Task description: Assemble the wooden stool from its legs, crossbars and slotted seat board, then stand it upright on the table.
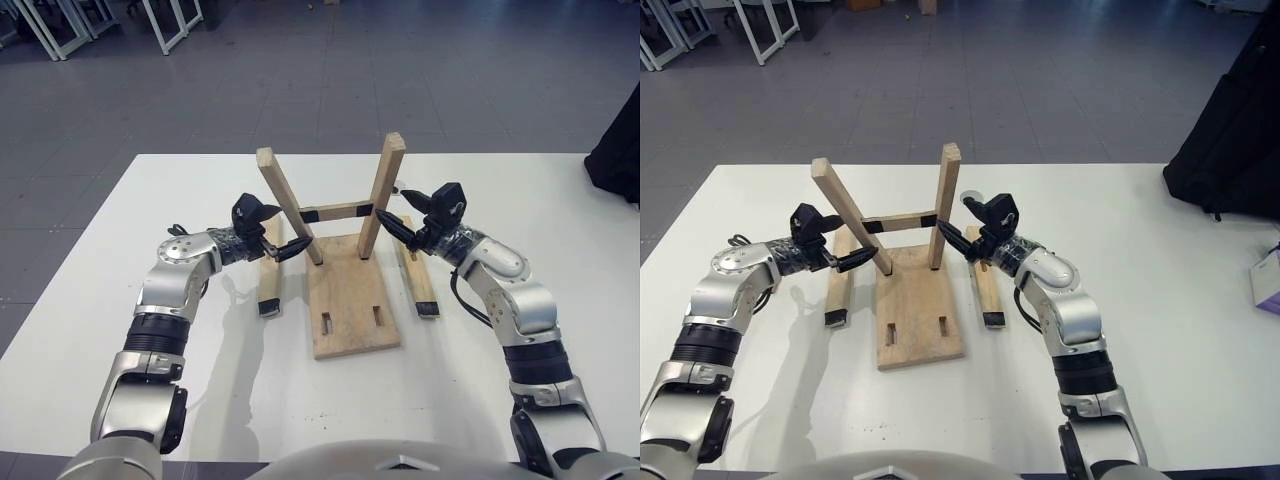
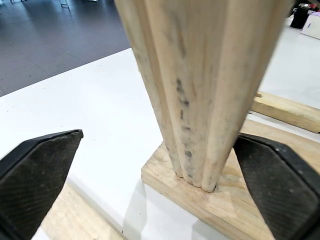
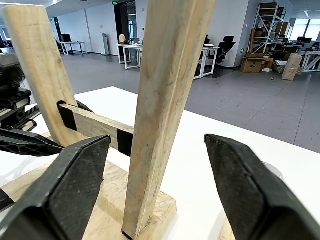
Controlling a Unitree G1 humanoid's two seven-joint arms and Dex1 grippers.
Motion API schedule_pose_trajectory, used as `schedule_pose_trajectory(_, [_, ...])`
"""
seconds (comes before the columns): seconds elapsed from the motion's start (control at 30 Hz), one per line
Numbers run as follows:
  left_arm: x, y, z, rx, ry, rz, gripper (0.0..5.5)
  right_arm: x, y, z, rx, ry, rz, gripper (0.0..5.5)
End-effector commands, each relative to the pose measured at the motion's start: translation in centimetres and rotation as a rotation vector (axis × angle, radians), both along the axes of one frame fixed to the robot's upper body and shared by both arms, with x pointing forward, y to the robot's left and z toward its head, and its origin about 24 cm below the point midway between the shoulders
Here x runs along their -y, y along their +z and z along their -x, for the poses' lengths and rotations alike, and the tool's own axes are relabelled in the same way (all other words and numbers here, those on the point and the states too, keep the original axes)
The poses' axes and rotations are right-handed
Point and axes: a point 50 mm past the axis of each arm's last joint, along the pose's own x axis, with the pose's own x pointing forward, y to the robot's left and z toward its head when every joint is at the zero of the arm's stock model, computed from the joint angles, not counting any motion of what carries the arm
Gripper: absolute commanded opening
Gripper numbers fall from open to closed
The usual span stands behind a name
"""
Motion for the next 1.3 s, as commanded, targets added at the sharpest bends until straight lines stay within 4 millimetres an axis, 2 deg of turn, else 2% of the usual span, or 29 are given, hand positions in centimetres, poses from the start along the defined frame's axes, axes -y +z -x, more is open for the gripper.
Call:
schedule_pose_trajectory(0.03, [-0.1,-0.4,-0.8,0.027,0.048,-0.065,5.49,0.3,0.1,0.0,0.000,-0.008,0.019,3.43])
schedule_pose_trajectory(0.23, [0.3,-0.6,-1.0,0.053,0.060,-0.054,5.49,0.5,0.1,-0.1,0.002,-0.017,0.024,3.43])
schedule_pose_trajectory(0.4, [0.1,0.1,-0.3,0.114,0.110,0.009,5.49,0.5,0.0,0.1,0.007,-0.016,0.038,3.43])
schedule_pose_trajectory(0.47, [-0.1,0.2,0.2,0.127,0.151,0.032,5.49,0.7,0.1,0.2,0.009,-0.019,0.039,3.43])
schedule_pose_trajectory(0.57, [-0.4,0.5,2.4,0.135,0.189,0.054,5.49,1.1,0.2,0.6,0.009,-0.026,0.041,3.43])
schedule_pose_trajectory(0.67, [-1.5,-0.1,4.8,0.109,0.269,0.034,5.49,1.7,0.1,1.3,-0.004,-0.059,0.029,3.43])
schedule_pose_trajectory(0.73, [-2.7,-0.5,5.7,0.104,0.369,0.010,5.49,2.1,0.0,1.8,-0.017,-0.150,-0.017,3.43])
schedule_pose_trajectory(0.87, [-6.2,-1.3,5.9,0.081,0.633,-0.037,5.49,0.9,-1.2,4.6,-0.087,-0.244,-0.156,3.43])
schedule_pose_trajectory(1.0, [-8.5,-3.2,6.0,0.009,0.787,-0.108,5.49,-1.0,-2.7,5.4,-0.159,-0.246,-0.146,3.43])
schedule_pose_trajectory(1.3, [-9.5,-7.2,7.4,-0.265,0.769,-0.207,5.49,-0.9,-3.2,5.1,-0.216,-0.243,-0.126,3.43])
